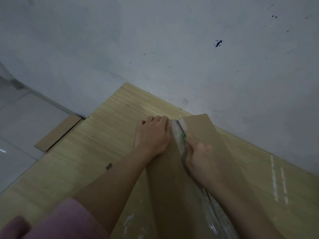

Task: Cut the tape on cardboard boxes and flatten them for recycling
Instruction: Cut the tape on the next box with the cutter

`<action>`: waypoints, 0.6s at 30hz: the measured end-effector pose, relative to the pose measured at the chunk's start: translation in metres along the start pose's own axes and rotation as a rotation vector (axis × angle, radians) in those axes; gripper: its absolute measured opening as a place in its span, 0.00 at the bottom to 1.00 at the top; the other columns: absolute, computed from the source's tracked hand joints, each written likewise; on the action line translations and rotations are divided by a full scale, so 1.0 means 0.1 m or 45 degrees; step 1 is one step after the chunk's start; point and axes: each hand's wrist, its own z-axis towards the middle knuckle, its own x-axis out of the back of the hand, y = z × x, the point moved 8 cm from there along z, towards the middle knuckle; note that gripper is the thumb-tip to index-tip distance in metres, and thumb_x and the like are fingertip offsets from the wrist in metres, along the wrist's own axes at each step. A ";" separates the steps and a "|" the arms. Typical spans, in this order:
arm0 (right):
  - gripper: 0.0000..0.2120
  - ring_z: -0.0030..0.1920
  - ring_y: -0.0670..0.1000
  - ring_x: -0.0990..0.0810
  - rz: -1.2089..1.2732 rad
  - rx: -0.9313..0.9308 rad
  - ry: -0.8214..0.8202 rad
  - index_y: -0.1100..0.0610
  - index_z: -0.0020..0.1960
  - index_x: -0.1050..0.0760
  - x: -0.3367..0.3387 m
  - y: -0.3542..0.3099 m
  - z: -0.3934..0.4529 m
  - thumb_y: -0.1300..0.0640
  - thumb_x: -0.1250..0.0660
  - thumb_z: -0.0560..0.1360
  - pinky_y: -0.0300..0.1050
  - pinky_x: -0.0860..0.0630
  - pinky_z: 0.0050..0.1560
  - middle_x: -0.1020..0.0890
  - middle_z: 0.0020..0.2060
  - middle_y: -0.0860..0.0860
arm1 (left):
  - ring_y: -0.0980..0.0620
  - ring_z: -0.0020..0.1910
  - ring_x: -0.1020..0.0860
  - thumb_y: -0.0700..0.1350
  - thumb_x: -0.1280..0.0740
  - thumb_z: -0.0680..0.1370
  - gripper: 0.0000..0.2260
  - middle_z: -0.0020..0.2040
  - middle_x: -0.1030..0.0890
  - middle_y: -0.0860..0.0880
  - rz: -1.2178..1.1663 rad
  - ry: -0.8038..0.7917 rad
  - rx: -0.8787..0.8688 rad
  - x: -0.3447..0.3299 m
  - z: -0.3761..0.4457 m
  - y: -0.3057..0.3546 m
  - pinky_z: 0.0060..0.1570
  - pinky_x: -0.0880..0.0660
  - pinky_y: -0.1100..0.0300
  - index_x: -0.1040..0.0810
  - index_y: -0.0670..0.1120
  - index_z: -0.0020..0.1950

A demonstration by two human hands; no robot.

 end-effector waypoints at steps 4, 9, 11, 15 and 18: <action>0.22 0.42 0.56 0.31 0.028 -0.002 0.004 0.50 0.74 0.40 0.02 -0.01 0.06 0.56 0.48 0.80 0.47 0.32 0.43 0.22 0.47 0.60 | 0.51 0.64 0.32 0.53 0.52 0.83 0.17 0.66 0.27 0.52 -0.002 -0.010 -0.005 0.00 0.00 0.00 0.59 0.40 0.52 0.31 0.51 0.66; 0.25 0.46 0.57 0.31 -0.113 0.015 -0.088 0.50 0.75 0.44 0.03 -0.10 0.16 0.58 0.47 0.78 0.49 0.34 0.44 0.28 0.46 0.57 | 0.51 0.64 0.32 0.53 0.52 0.83 0.17 0.65 0.27 0.52 -0.006 -0.024 -0.002 0.00 -0.02 0.01 0.60 0.40 0.52 0.31 0.51 0.66; 0.21 0.52 0.59 0.28 -0.242 0.075 -0.082 0.53 0.72 0.41 0.13 -0.21 0.19 0.60 0.47 0.79 0.48 0.34 0.45 0.26 0.53 0.58 | 0.51 0.64 0.32 0.52 0.52 0.83 0.17 0.65 0.26 0.52 -0.007 -0.015 0.004 0.00 -0.02 0.02 0.60 0.40 0.52 0.30 0.50 0.65; 0.15 0.55 0.59 0.26 -0.367 0.082 -0.105 0.57 0.64 0.33 0.34 -0.34 0.14 0.63 0.46 0.78 0.46 0.34 0.44 0.27 0.56 0.58 | 0.50 0.63 0.31 0.52 0.52 0.83 0.17 0.64 0.26 0.51 -0.007 -0.003 0.017 0.01 -0.03 0.02 0.60 0.40 0.51 0.30 0.50 0.65; 0.16 0.56 0.60 0.27 -0.454 0.121 -0.090 0.57 0.65 0.34 0.35 -0.35 0.05 0.63 0.48 0.79 0.46 0.36 0.45 0.27 0.55 0.59 | 0.50 0.63 0.31 0.52 0.52 0.83 0.17 0.64 0.26 0.51 -0.011 0.006 0.013 0.01 -0.02 0.02 0.60 0.40 0.51 0.30 0.50 0.65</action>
